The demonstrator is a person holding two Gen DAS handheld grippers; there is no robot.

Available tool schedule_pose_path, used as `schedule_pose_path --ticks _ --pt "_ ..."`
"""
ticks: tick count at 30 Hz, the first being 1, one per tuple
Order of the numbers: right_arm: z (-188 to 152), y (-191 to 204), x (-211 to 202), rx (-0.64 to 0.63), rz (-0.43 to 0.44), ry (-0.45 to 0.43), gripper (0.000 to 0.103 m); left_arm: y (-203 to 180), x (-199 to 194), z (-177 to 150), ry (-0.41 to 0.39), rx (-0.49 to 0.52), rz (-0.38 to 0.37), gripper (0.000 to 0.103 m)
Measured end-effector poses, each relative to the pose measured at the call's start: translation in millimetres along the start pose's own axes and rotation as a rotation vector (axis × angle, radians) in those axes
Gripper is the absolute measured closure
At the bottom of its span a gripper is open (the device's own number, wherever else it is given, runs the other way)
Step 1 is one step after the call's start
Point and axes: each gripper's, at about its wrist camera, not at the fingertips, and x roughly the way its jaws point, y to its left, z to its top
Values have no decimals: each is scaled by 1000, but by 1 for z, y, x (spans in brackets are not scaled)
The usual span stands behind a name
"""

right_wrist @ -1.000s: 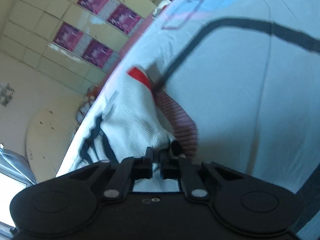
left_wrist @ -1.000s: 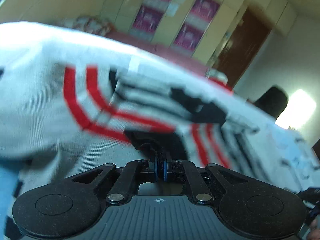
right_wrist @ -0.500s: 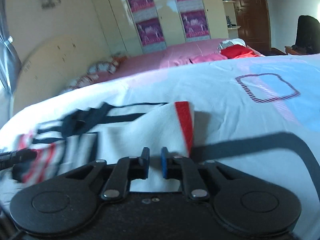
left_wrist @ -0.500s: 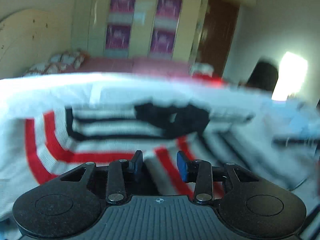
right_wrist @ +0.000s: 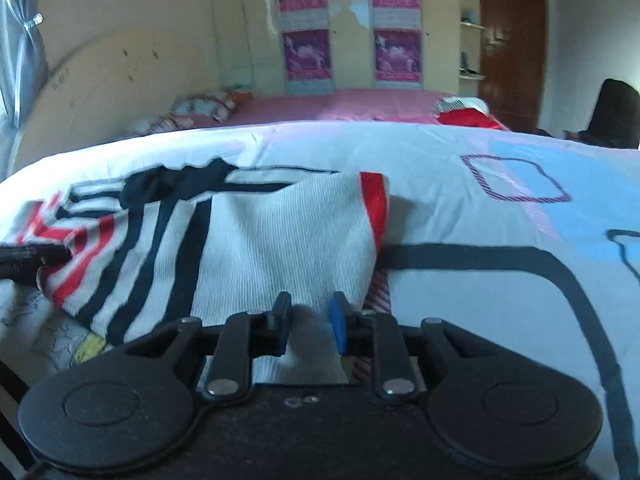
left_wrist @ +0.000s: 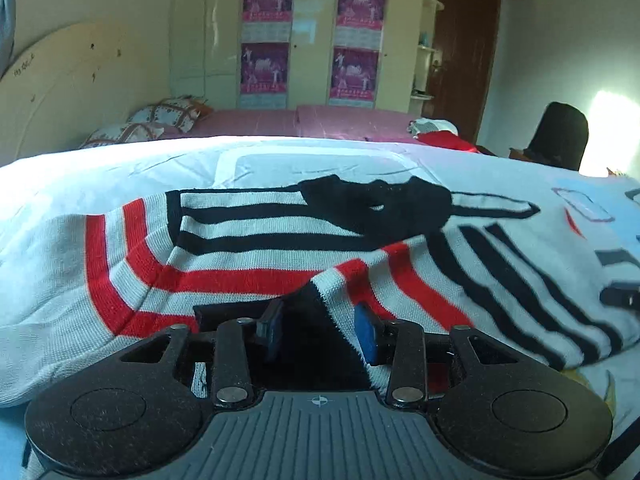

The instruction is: Fold small clothes

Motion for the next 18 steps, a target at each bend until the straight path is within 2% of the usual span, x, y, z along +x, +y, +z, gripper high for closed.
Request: schedule_pose_path --ticks 1,2,4,6,9,11,14,18 --pt "5 3 -6 21 3 -8 79 4 -8 1 -10 -33 -20 62" --pt "10 5 -13 47 19 -39 79 11 -19 0 -34 -66 -31 51" --pt "14 7 -31 86 43 -84 78 30 -41 -7 -58 -132 13 31" --pt "16 11 -39 105 49 -88 78 63 -69 -21 -89 -230 47 31" --pt "7 18 -52 133 47 -66 75 136 -105 -49 -111 -450 139 32" --pt "2 21 -57 146 40 -49 75 192 -125 -69 -136 -615 208 48" --pt "-4 35 -63 152 40 -23 75 269 -141 -94 -169 -873 269 50" --pt "-2 62 -67 128 42 -8 75 345 -150 -111 -279 -1096 353 50"
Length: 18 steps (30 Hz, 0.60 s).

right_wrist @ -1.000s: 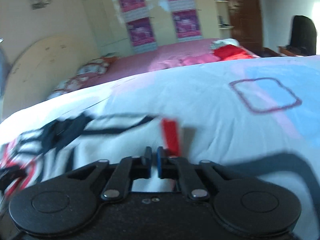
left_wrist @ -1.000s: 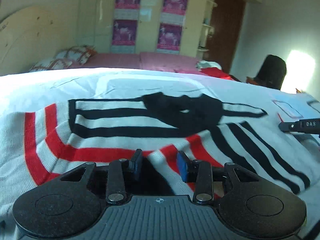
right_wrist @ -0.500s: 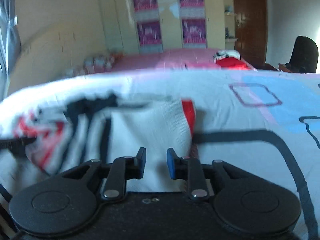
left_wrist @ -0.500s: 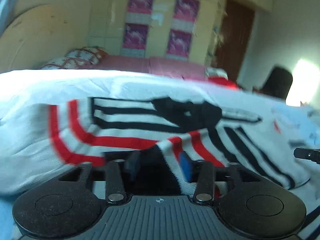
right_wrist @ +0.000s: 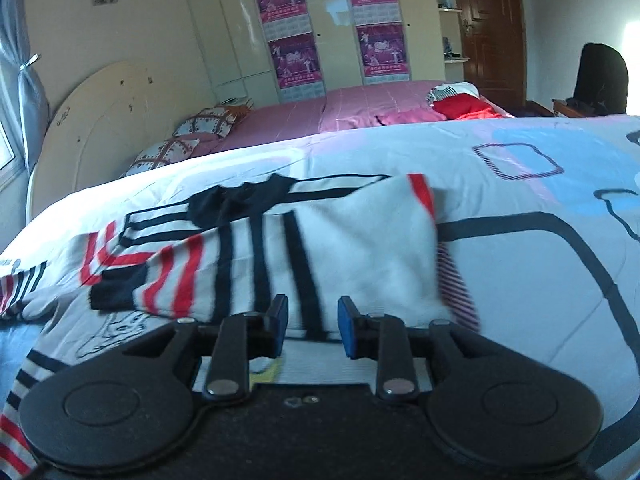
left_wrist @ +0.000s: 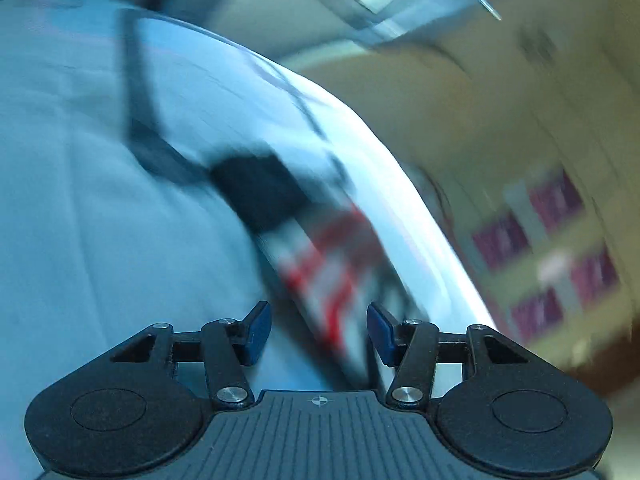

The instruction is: Fold small clothes

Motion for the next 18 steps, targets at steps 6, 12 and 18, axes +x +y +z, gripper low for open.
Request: schedule_pose_path --ticks 6,12,18 --pt "5 30 -6 -23 -6 -19 75 21 42 39 -15 -76 -30 59" --pt "8 9 3 95 -130 -20 74 23 59 41 -14 -56 -48 99" --pt "9 -24 -1 186 -206 -37 73 -57 21 24 -73 171 -236 99"
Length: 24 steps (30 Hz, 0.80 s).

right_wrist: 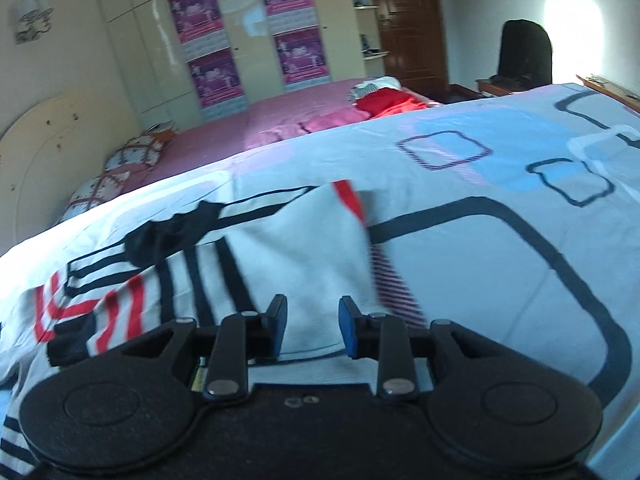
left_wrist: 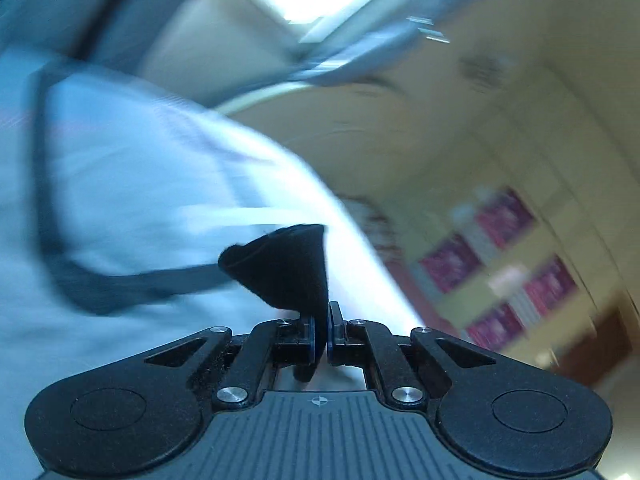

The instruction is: Fold small clothes

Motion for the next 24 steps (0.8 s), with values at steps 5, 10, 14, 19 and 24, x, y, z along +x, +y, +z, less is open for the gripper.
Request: schedule_pose_path --ticks 5,10,14,19,24 --pt "2 -11 1 29 -3 -7 73 -122 3 -56 98 258 -193 99" --pt "3 -19 -6 27 11 -14 73 -227 14 -156 244 524 -282 99" --pt "2 -32 -12 45 12 -1 73 -278 35 -241 384 681 -327 98" --pt "2 -37 -10 97 94 32 52 -299 24 -297 481 831 -348 68" --pt "4 -3 6 123 292 68 38 -260 -41 -248 334 839 -357 59"
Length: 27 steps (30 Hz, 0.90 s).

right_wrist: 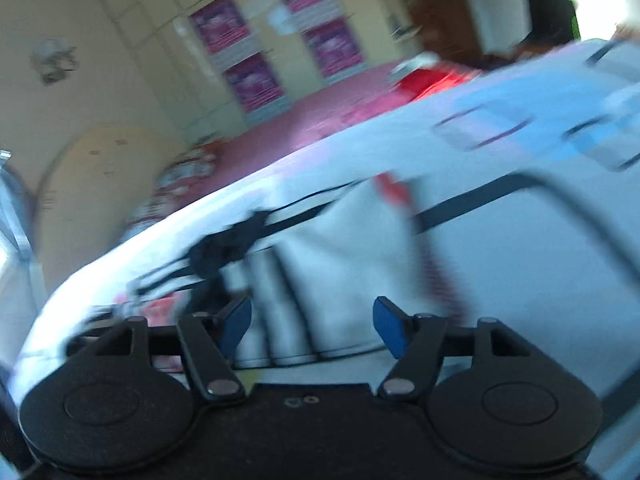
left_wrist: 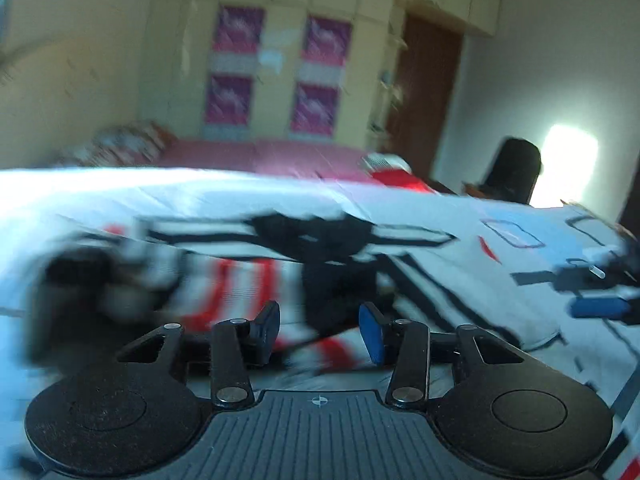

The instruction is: Fold small clothes

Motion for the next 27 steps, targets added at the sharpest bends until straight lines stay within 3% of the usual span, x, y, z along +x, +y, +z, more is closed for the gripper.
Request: schedule_pose_path --ticks 4,7,10,13,15,16,17,18,21,24,27 --pt "-5 29 50 105 140 94 42 60 -38 -17 -24 -17 229 59" --pt "-10 40 92 204 185 159 47 101 -38 -22 24 -74 304 59" --pt "-13 47 126 246 131 194 58 121 -18 -23 115 -81 254 59" --pt "-8 60 137 186 111 188 94 134 -10 -23 113 -120 260 59" --pt "-4 66 132 117 101 167 95 137 -12 -22 95 -146 271 59" --pt "0 72 122 65 100 129 95 138 -14 -22 93 -151 274 60" --pt "5 74 109 27 97 85 95 141 -14 -24 92 -161 272 70" --pt "10 75 94 -6 90 35 96 140 -2 -29 96 -175 256 73" --pt "15 63 59 -56 42 -75 96 143 4 -34 101 -193 242 74" --pt "6 37 70 -27 -28 13 96 145 6 -36 103 -208 234 74" --pt "-2 31 67 -13 -20 4 96 146 10 -37 107 -215 231 74"
